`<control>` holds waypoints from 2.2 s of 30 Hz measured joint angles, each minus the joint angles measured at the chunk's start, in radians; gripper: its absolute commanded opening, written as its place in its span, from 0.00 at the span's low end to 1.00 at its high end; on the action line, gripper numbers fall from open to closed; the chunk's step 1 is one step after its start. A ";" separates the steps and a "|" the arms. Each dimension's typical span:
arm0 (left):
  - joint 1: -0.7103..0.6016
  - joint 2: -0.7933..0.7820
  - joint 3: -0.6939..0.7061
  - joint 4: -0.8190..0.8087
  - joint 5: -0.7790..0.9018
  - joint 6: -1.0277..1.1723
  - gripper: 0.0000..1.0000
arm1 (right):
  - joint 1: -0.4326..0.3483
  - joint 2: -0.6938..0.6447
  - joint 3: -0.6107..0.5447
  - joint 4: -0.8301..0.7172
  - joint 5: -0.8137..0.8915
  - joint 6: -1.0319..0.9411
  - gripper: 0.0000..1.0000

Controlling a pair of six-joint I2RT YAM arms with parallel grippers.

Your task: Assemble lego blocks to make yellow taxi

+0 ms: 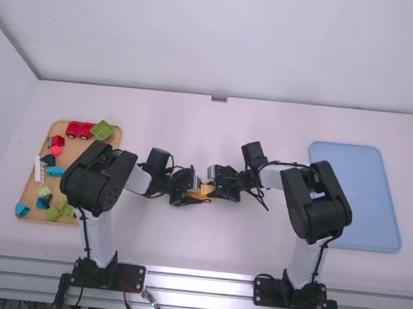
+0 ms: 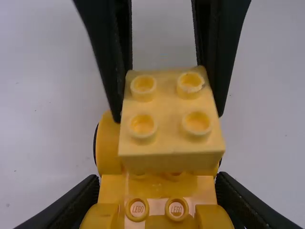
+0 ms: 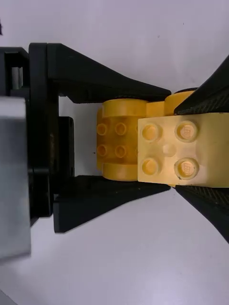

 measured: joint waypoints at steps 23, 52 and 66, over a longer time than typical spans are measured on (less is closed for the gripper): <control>0.005 0.000 0.022 -0.068 0.006 0.061 0.61 | 0.017 0.000 0.007 0.006 0.047 0.055 0.28; 0.012 0.000 0.020 -0.092 0.028 0.100 0.57 | 0.028 0.000 0.006 0.087 0.071 0.079 0.28; 0.010 0.000 0.015 -0.080 0.028 0.095 0.61 | 0.009 -0.002 0.007 0.098 0.094 0.080 0.29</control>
